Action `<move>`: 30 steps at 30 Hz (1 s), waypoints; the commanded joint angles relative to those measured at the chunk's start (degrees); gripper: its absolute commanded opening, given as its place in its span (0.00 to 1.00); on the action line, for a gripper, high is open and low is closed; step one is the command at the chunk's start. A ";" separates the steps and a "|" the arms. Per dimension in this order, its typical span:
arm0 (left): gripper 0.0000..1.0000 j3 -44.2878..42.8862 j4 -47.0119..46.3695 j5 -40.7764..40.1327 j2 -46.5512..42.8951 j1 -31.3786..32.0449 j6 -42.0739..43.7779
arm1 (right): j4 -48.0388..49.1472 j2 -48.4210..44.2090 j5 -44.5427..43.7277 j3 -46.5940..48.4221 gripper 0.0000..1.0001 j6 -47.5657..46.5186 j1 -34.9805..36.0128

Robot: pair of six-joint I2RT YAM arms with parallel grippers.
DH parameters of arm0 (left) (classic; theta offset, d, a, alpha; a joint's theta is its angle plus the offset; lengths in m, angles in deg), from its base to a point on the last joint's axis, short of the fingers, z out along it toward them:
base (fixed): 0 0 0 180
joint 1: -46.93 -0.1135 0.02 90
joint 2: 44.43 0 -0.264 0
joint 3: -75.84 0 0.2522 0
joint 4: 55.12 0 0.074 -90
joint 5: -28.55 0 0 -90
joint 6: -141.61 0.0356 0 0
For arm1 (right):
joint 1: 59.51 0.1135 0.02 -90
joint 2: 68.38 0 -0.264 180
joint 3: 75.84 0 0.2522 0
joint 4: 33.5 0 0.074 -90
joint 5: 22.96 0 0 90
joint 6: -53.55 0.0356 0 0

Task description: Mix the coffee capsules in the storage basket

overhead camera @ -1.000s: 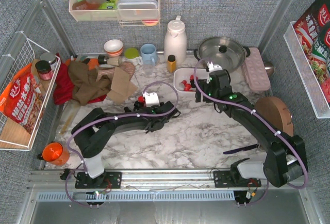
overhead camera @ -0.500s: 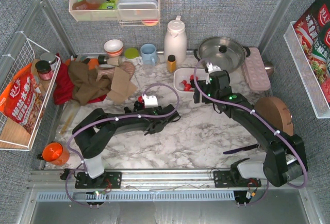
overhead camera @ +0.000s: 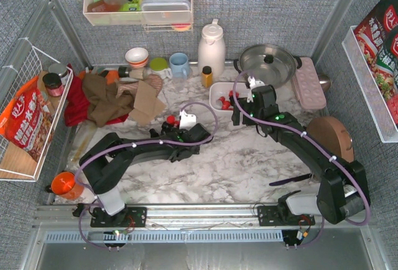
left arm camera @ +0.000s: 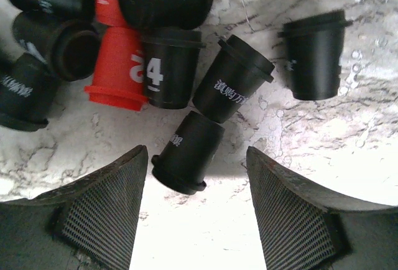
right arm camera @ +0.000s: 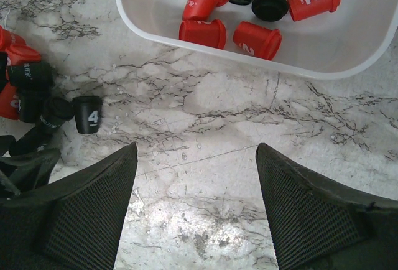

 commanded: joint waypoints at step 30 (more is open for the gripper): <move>0.37 10.59 -21.84 13.76 -12.62 -1.23 20.52 | -3.07 -4.92 9.85 1.90 0.81 1.95 0.62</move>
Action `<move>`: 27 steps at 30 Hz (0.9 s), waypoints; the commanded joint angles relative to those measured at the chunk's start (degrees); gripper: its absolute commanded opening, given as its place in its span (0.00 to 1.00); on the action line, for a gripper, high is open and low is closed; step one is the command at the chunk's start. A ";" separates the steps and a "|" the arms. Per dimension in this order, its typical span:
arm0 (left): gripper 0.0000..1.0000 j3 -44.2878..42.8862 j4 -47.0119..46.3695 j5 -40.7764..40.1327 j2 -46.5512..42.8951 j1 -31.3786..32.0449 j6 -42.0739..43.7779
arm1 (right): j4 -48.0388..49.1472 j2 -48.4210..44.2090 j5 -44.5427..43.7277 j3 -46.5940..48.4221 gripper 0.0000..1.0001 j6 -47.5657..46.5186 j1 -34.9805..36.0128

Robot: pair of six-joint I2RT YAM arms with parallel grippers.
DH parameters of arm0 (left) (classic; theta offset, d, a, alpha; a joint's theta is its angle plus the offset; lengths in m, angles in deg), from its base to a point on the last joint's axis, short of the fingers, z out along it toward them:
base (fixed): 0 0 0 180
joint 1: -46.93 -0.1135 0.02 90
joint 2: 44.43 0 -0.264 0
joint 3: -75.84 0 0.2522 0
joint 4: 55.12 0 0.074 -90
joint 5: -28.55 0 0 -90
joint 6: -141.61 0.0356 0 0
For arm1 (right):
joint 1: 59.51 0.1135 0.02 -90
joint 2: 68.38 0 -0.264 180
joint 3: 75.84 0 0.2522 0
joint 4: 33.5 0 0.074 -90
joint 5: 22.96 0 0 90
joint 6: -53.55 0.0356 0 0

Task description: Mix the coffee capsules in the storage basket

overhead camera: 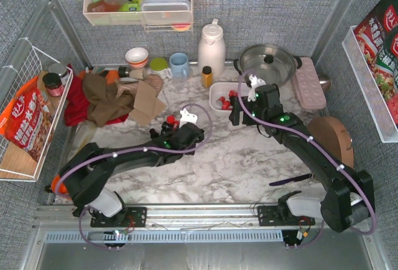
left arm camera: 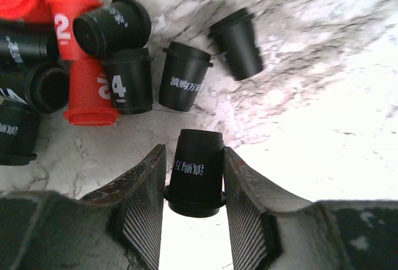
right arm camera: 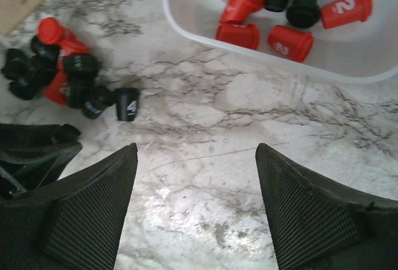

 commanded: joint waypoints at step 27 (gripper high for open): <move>0.38 20.91 -52.64 26.58 -22.01 2.80 35.06 | 4.78 -7.12 23.16 -2.11 0.64 16.05 12.13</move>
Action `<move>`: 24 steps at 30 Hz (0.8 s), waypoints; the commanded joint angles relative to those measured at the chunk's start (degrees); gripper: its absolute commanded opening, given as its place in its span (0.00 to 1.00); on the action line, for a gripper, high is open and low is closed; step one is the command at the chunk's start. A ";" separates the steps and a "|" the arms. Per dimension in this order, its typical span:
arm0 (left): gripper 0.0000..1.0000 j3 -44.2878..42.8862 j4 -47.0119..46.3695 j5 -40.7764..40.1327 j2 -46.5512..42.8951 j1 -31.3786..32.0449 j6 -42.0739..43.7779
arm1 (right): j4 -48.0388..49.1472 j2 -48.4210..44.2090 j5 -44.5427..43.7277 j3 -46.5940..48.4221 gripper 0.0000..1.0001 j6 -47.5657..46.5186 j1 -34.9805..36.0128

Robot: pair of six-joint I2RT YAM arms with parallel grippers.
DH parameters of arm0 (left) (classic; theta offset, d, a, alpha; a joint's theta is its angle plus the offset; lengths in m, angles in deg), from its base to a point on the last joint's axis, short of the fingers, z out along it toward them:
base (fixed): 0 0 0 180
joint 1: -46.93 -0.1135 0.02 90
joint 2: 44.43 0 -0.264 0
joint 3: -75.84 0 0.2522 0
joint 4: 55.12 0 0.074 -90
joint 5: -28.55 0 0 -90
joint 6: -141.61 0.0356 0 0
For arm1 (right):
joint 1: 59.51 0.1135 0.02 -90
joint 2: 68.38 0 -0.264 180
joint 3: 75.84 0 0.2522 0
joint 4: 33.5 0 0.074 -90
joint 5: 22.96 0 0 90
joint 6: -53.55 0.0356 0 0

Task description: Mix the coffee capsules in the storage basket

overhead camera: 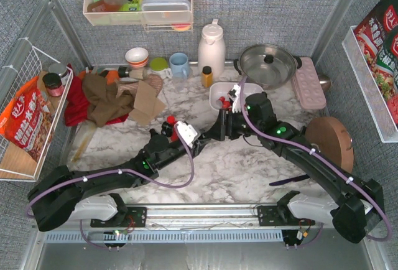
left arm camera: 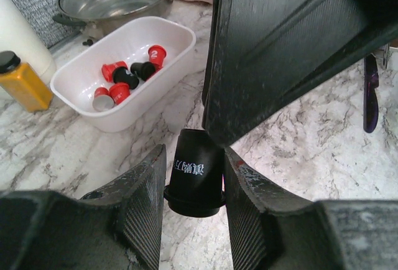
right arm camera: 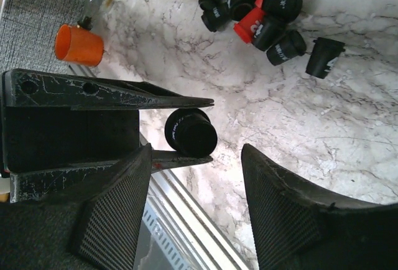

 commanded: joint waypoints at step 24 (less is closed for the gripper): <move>0.41 0.19 -6.22 2.12 -1.01 0.84 2.04 | 5.58 0.29 -0.15 -2.01 0.40 5.57 2.28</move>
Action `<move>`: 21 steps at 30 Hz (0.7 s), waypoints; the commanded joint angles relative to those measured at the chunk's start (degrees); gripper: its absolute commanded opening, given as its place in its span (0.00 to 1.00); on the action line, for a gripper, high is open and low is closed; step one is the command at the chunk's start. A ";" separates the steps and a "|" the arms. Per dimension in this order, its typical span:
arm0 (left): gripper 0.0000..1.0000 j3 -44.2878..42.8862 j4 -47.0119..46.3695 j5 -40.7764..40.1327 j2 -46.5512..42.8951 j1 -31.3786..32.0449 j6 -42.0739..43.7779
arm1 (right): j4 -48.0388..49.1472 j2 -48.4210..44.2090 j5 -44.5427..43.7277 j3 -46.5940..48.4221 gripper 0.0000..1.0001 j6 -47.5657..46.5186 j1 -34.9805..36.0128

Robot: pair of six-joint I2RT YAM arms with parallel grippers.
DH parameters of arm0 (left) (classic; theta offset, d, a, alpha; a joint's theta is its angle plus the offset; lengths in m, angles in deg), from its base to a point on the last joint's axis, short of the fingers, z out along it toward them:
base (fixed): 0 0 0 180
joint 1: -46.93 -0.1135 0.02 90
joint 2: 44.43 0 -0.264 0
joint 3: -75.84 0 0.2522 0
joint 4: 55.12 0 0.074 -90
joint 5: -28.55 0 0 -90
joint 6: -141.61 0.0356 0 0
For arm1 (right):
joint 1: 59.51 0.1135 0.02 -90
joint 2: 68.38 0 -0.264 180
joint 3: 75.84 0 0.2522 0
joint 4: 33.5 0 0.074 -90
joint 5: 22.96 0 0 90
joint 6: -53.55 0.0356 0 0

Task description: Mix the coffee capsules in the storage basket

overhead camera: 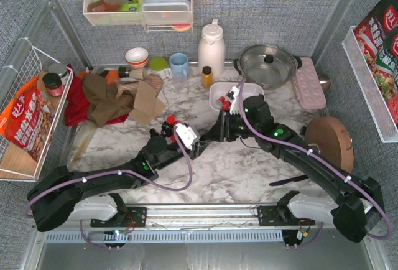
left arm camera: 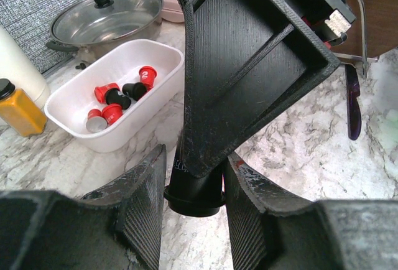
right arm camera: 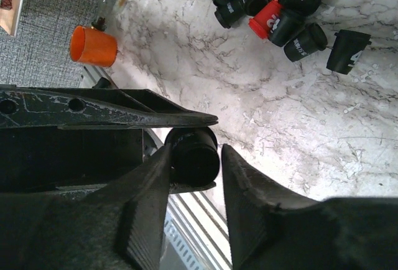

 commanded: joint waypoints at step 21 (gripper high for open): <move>0.89 3.86 1.54 -8.66 -5.30 0.04 -2.90 | -0.98 -0.03 -18.84 1.65 0.10 -5.32 -1.00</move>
